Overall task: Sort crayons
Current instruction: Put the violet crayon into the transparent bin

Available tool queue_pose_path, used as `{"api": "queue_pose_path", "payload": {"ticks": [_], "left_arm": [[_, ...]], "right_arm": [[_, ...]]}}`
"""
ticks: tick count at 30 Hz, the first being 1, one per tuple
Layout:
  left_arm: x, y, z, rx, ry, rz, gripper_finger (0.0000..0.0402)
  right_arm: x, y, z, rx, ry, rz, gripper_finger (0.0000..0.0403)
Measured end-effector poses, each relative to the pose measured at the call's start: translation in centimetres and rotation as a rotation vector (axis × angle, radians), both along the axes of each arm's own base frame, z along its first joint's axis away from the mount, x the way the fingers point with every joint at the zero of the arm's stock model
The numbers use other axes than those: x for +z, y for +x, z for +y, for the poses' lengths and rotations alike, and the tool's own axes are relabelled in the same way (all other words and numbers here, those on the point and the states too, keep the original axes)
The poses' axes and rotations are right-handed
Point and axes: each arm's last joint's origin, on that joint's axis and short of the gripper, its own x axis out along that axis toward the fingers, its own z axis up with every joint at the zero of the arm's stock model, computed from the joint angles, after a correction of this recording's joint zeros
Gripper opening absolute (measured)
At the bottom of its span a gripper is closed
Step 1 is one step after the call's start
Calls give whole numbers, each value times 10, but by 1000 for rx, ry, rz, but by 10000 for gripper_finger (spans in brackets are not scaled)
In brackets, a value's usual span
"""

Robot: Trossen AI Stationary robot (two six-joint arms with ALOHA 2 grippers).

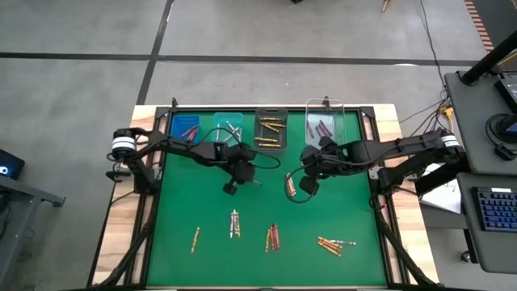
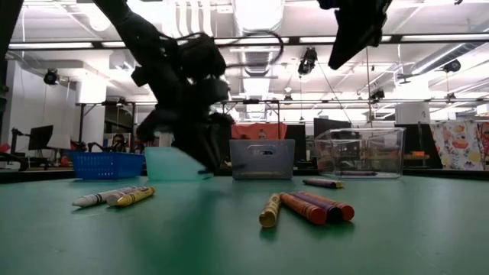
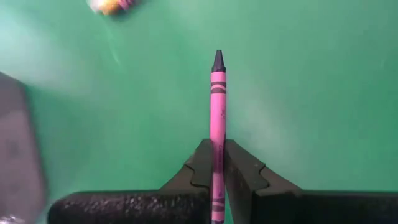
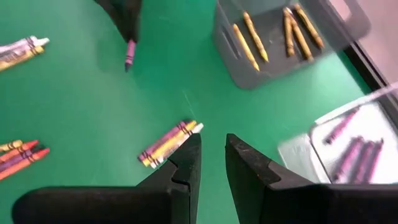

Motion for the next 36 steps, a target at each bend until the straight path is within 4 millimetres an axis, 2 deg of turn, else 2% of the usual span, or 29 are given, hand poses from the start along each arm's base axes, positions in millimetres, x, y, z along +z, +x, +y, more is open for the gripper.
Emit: {"api": "queue_pose_path", "payload": {"ticks": [4, 10, 14, 18, 21, 26, 29, 36], "left_arm": [[19, -3, -1, -15, -44, -83, 1], [60, -10, -6, -43, -100, -286, 0], [85, -24, -8, -34, -114, -445, 0], [100, -41, -11, 13, -150, -619, 0], [104, -54, -12, 98, -156, -738, 0], [98, -67, -12, 205, -200, -876, 0], [95, -69, -14, 216, -264, -968, 0], [89, -65, -15, 230, -320, -1046, 0]], "right_arm": [[-9, 7, 1, 51, -23, -53, 63], [-29, 17, 2, 136, -73, -156, 63], [-45, 24, 3, 200, -119, -274, 63], [-60, 28, 4, 248, -174, -431, 63], [-67, 29, 4, 280, -220, -552, 63], [-67, 35, 5, 316, -294, -748, 63], [-64, 41, 5, 323, -343, -825, 63], [-58, 57, 7, 319, -414, -921, 64]]}}
